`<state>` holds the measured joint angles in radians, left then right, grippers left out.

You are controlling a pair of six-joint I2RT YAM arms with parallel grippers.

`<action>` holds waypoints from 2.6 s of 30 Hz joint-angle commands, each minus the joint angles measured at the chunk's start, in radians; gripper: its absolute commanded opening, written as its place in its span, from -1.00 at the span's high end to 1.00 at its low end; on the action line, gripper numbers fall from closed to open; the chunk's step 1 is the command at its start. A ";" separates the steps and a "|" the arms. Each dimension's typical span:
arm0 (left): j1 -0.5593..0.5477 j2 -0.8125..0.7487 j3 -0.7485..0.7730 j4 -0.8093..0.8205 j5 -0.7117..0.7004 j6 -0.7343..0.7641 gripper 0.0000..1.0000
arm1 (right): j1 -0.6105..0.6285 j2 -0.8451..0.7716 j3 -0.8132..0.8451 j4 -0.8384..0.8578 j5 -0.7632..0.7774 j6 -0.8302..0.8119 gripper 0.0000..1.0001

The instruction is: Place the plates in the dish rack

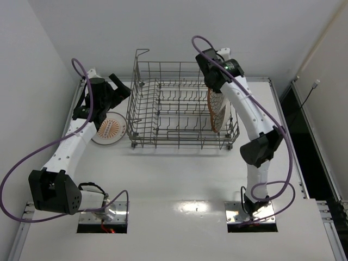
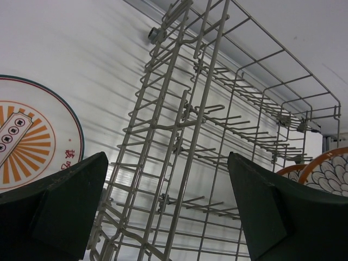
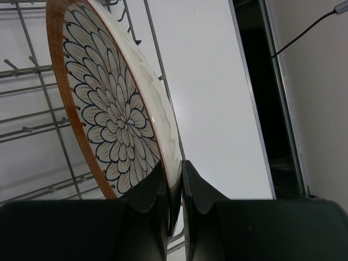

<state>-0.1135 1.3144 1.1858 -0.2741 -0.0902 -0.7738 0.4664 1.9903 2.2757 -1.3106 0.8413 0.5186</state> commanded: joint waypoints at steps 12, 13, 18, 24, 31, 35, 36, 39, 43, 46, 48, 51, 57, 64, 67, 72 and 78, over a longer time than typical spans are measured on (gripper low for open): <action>0.000 -0.053 -0.022 0.023 -0.025 0.024 -0.81 | 0.129 0.094 -0.166 0.108 0.228 0.004 1.00; 0.000 -0.053 -0.022 0.013 -0.037 0.024 -0.81 | 0.141 0.094 -0.177 0.093 0.216 0.018 1.00; 0.000 -0.072 -0.031 0.003 -0.057 0.045 -0.83 | 0.160 0.105 -0.243 0.069 0.110 0.103 0.98; 0.000 -0.072 -0.031 -0.007 -0.077 0.045 -0.83 | 0.130 0.041 -0.409 0.143 -0.068 0.167 0.76; 0.000 -0.081 -0.040 -0.007 -0.088 0.096 -0.88 | 0.130 -0.034 -0.386 0.186 -0.079 0.109 -0.38; 0.000 -0.103 -0.063 -0.053 -0.144 0.146 -0.91 | 0.130 -0.091 -0.302 0.185 -0.110 0.037 -0.74; 0.000 -0.113 -0.075 -0.063 -0.163 0.157 -0.91 | 0.121 -0.102 -0.277 0.169 -0.110 0.028 -0.79; 0.000 -0.122 -0.084 -0.089 -0.227 0.169 -0.96 | 0.112 -0.149 -0.127 0.139 -0.148 -0.005 -0.84; 0.000 -0.101 -0.084 -0.111 -0.279 0.179 -1.00 | 0.101 -0.264 -0.116 0.191 -0.221 -0.038 -0.91; 0.000 -0.063 -0.104 -0.122 -0.310 0.168 -1.00 | 0.083 -0.324 -0.156 0.226 -0.272 -0.038 -0.96; 0.000 -0.027 -0.104 -0.122 -0.310 0.168 -1.00 | 0.083 -0.360 -0.180 0.226 -0.310 -0.048 -0.96; 0.000 0.032 -0.089 -0.112 -0.310 0.188 -1.00 | 0.074 -0.393 -0.231 0.226 -0.350 -0.058 -0.96; 0.099 0.121 -0.040 -0.145 -0.249 0.081 -1.00 | 0.054 -0.461 -0.378 0.275 -0.418 -0.058 -0.99; 0.426 0.099 -0.184 -0.042 0.055 -0.139 -1.00 | 0.044 -0.499 -0.459 0.309 -0.452 -0.058 -0.99; 0.485 0.077 -0.282 0.048 0.168 -0.180 -1.00 | 0.035 -0.508 -0.481 0.320 -0.452 -0.058 -0.99; 0.551 0.068 -0.497 0.243 0.357 -0.382 -1.00 | 0.026 -0.509 -0.470 0.320 -0.470 -0.058 -0.99; 0.560 0.077 -0.607 0.340 0.380 -0.459 -1.00 | 0.017 -0.509 -0.482 0.278 -0.470 -0.058 -0.99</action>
<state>0.4324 1.4143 0.6022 -0.0719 0.2295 -1.1404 0.4950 1.5070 1.7954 -1.0336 0.3824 0.4694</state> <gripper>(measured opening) 0.997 0.992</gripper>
